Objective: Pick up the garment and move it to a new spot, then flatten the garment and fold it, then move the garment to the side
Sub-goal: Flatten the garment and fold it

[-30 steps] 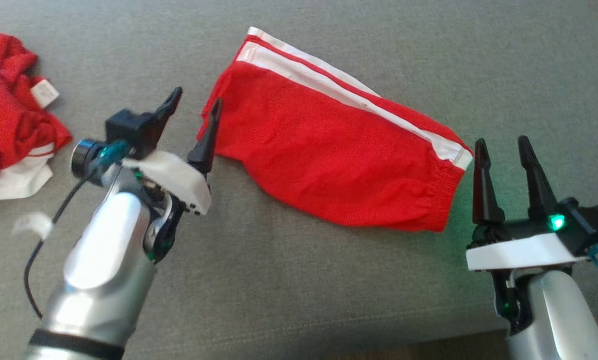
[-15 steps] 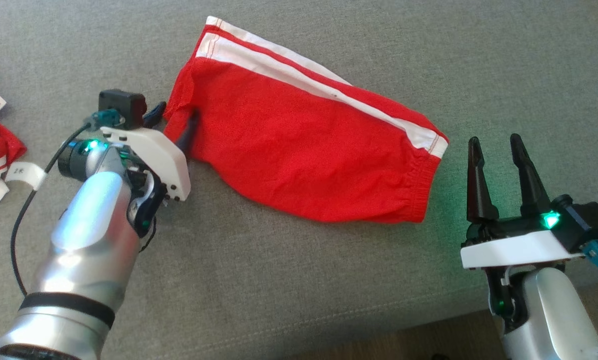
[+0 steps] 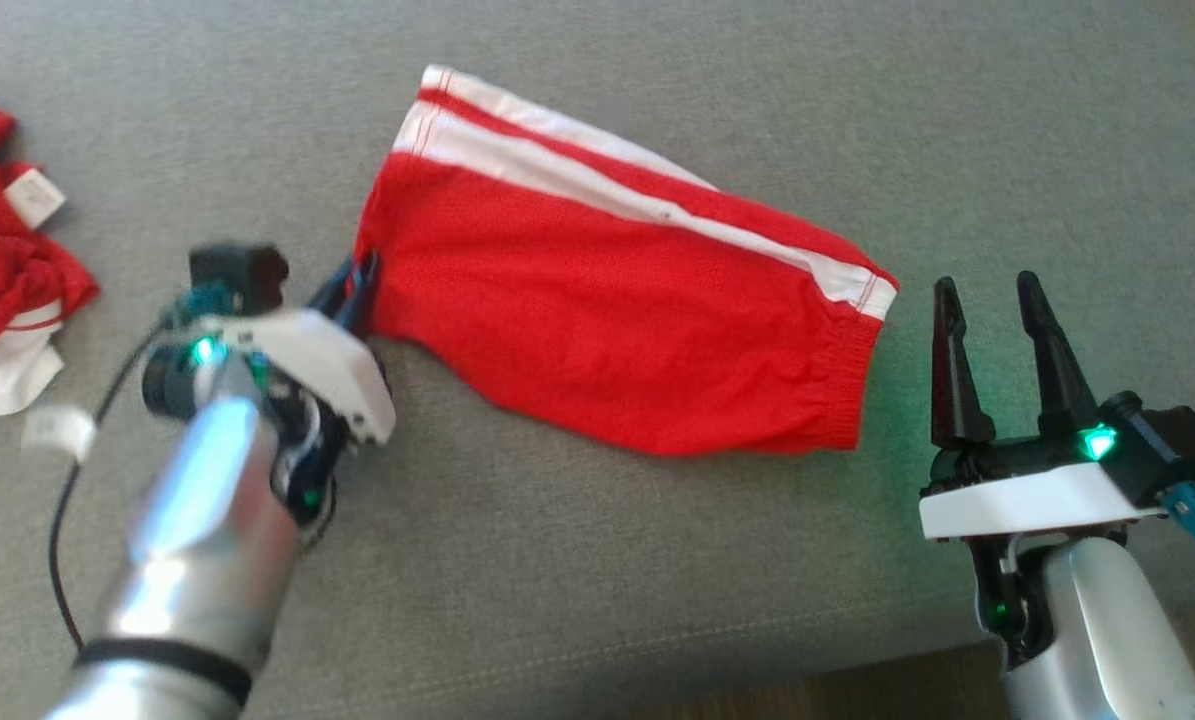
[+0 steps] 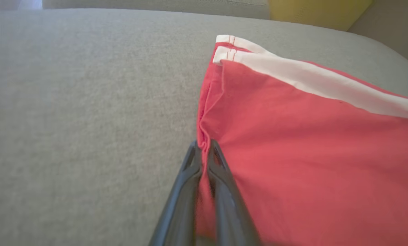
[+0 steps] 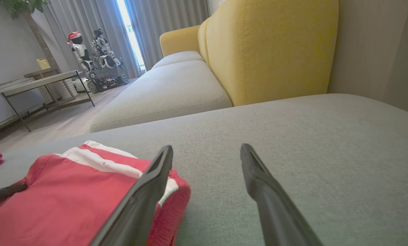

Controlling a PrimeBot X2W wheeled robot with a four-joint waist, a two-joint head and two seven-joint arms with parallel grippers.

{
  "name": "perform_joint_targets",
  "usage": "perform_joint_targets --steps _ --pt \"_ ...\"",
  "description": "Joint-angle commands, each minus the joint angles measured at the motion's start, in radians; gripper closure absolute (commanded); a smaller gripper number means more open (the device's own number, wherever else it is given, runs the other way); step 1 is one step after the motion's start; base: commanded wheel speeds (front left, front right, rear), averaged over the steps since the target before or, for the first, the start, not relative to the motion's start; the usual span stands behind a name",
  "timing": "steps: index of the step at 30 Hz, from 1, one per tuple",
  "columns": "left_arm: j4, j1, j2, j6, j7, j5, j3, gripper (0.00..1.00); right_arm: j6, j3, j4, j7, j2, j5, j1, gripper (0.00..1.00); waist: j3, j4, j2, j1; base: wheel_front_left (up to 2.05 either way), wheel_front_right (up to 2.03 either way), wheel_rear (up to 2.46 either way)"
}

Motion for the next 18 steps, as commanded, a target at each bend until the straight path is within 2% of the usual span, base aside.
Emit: perform_joint_targets --steps 1,9,14,18 --pt "-0.038 0.025 0.034 0.014 -0.019 -0.010 0.037 1.00 0.003 0.023 -0.027 -0.003 -0.004 -0.005 -0.004 0.00 -0.012 0.016 0.0000 0.0000 0.00 0.00 0.00" --pt "-0.252 0.261 0.041 0.078 -0.046 -0.063 0.072 1.00 0.003 0.010 -0.032 0.026 -0.004 -0.015 0.021 0.00 -0.061 0.078 0.0000 0.0000 0.00 0.00 0.00" --pt "-0.431 0.401 0.051 0.138 -0.015 -0.085 0.084 1.00 0.003 -0.001 -0.041 0.048 -0.004 -0.023 0.036 0.00 -0.089 0.108 0.0000 0.0000 0.00 0.00 0.00" --pt "-0.542 0.468 0.060 0.169 0.022 -0.090 0.078 1.00 0.003 -0.014 -0.052 0.063 -0.004 -0.028 0.047 0.00 -0.098 0.124 0.0000 0.0000 0.00 0.00 0.00"
